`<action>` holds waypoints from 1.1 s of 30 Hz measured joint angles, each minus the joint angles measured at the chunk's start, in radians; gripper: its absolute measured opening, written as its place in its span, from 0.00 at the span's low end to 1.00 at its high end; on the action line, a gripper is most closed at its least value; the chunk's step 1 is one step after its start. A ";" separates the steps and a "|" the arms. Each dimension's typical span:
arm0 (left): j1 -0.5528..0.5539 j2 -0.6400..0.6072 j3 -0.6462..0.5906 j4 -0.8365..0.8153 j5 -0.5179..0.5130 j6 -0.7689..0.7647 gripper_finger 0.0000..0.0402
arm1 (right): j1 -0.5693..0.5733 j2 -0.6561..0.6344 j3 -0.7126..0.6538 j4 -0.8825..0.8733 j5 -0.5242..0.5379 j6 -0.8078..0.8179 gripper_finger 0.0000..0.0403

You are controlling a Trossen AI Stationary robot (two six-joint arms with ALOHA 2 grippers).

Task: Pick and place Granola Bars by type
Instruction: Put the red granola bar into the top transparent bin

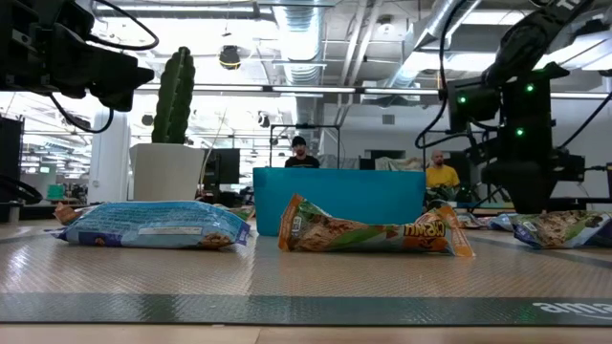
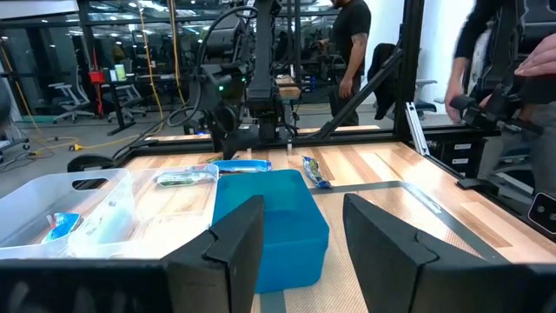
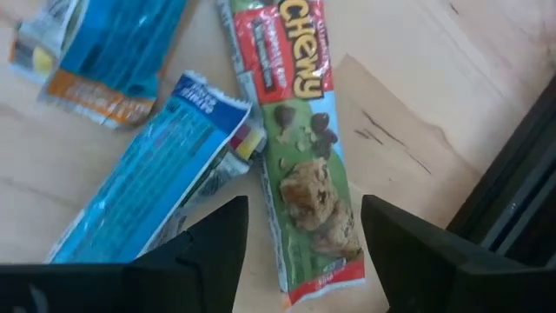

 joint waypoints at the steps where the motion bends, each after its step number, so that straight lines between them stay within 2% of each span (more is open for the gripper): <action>1: 0.000 0.000 0.000 0.000 0.000 0.000 0.38 | -0.004 0.009 0.000 0.008 0.000 0.000 0.53; 9: 0.000 0.000 0.000 0.000 0.000 0.000 0.38 | 0.002 0.137 0.010 0.054 -0.017 -0.017 0.40; 13: 0.000 0.000 0.000 0.000 0.000 0.000 0.38 | 0.023 0.154 0.019 0.051 0.002 -0.017 0.32; 22: 0.000 0.000 0.000 0.000 0.000 0.000 0.38 | -0.007 0.077 0.017 0.066 -0.003 0.023 0.14; 28: 0.000 0.000 0.000 0.000 0.000 0.000 0.38 | -0.039 0.009 0.020 0.066 -0.004 0.105 0.11; 33: 0.000 0.000 0.000 0.000 0.000 0.000 0.38 | -0.047 -0.056 0.081 0.084 -0.003 0.121 0.11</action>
